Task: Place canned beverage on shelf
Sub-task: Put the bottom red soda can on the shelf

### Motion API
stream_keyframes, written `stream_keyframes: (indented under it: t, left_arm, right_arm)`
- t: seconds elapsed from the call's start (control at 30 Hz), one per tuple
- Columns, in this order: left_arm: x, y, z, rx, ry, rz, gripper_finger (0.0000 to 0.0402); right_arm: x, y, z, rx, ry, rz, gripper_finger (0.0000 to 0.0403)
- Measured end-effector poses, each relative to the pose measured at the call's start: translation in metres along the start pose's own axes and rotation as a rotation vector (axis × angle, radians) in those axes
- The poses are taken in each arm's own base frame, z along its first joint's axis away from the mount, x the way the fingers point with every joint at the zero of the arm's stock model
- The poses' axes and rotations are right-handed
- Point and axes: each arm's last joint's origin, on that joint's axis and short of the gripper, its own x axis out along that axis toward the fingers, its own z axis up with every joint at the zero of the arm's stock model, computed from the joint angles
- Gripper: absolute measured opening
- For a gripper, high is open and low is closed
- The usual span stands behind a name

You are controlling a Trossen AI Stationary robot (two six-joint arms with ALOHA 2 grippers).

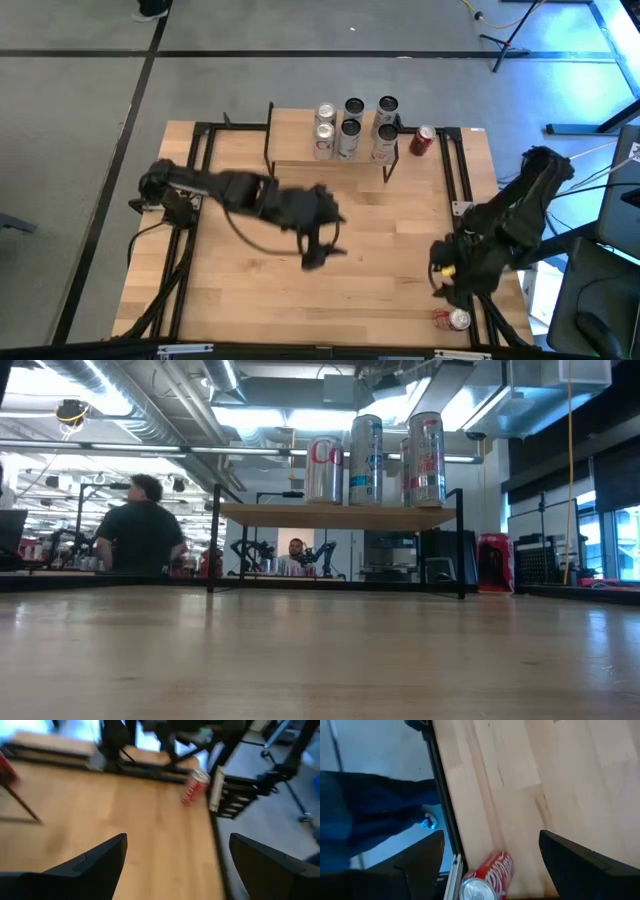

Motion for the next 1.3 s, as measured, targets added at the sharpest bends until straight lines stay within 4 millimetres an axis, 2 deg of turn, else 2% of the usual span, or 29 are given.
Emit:
stream_keyframes:
  t: [0.17,0.33,0.6,0.73,1.0,1.3]
  left_arm:
    - [0.002,-0.045,-0.020,-0.073,-0.024,-0.081,0.0337]
    - [-0.001,-0.066,-0.031,-0.099,-0.048,-0.055,0.0337]
    - [-0.003,-0.069,-0.032,-0.184,-0.043,-0.074,0.0337]
    - [-0.005,-0.075,-0.035,-0.179,-0.028,-0.101,0.0337]
    - [-0.006,-0.077,-0.036,-0.178,-0.029,-0.102,0.0337]
    - [-0.006,-0.078,-0.036,-0.198,-0.026,-0.106,0.0337]
  right_arm:
    - [0.018,0.018,-0.017,0.041,0.018,-0.024,0.0312]
    - [0.030,0.025,-0.031,0.128,0.077,-0.072,0.0330]
    - [0.048,0.034,-0.054,0.249,0.155,-0.158,0.0385]
    - [0.061,0.037,-0.064,0.267,0.215,-0.230,0.0381]
    - [0.086,0.041,-0.070,0.281,0.302,-0.319,0.0362]
    - [0.109,0.044,-0.077,0.290,0.388,-0.392,0.0360]
